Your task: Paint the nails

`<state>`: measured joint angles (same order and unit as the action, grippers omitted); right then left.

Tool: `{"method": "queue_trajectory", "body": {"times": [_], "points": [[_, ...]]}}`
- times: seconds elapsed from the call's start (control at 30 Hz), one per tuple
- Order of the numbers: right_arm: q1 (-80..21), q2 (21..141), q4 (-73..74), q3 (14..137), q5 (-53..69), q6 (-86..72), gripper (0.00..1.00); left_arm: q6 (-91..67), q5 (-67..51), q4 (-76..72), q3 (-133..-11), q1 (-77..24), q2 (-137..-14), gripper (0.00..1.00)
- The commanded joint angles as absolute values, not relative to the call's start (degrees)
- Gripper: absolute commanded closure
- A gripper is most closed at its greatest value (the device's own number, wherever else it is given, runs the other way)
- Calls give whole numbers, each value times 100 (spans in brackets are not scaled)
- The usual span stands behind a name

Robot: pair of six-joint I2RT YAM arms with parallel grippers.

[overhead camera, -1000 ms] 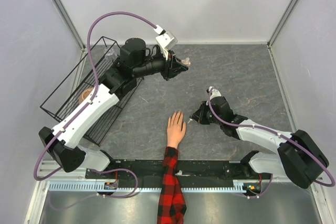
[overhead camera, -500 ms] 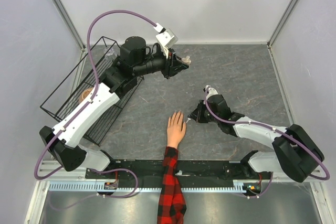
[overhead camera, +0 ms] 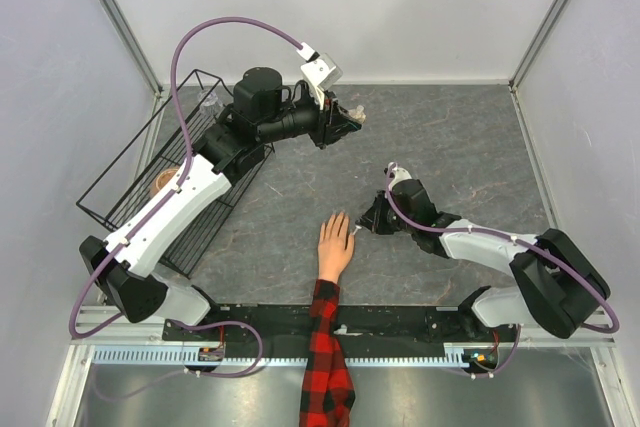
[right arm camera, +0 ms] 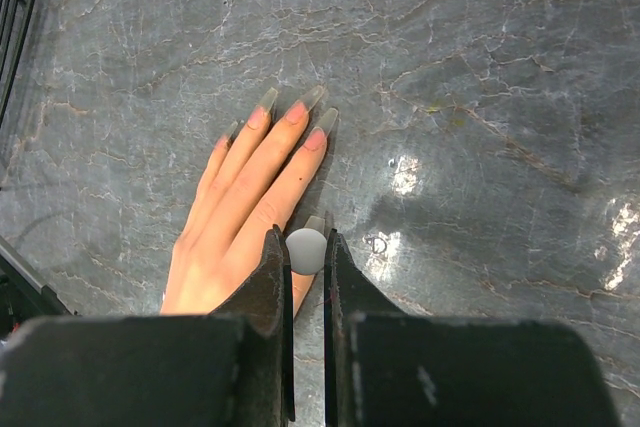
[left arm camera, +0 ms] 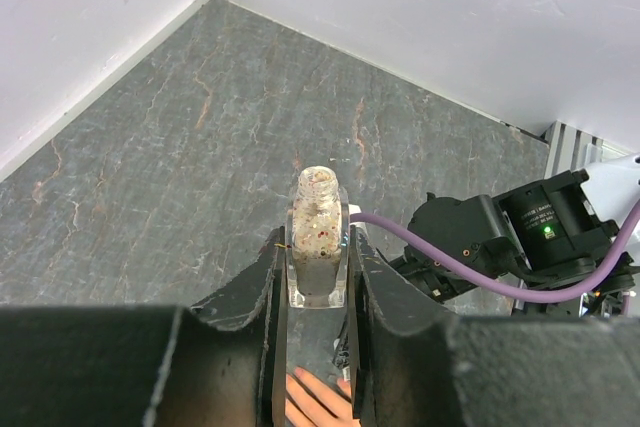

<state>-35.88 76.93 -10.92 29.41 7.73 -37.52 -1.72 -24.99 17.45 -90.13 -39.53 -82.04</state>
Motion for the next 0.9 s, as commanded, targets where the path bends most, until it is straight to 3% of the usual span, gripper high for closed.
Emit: {"method": "queue_trajectory", "body": {"times": [0.0, 0.87], "points": [[-3577, 7787, -1503, 3129, 852, -3762, 100, -229, -2470, 1556, -9255, -3981, -8183, 98], [-3577, 8051, -1652, 3129, 896, -3929, 100, -132, -2452, 1679, -9220, -3981, -8095, 98]]}}
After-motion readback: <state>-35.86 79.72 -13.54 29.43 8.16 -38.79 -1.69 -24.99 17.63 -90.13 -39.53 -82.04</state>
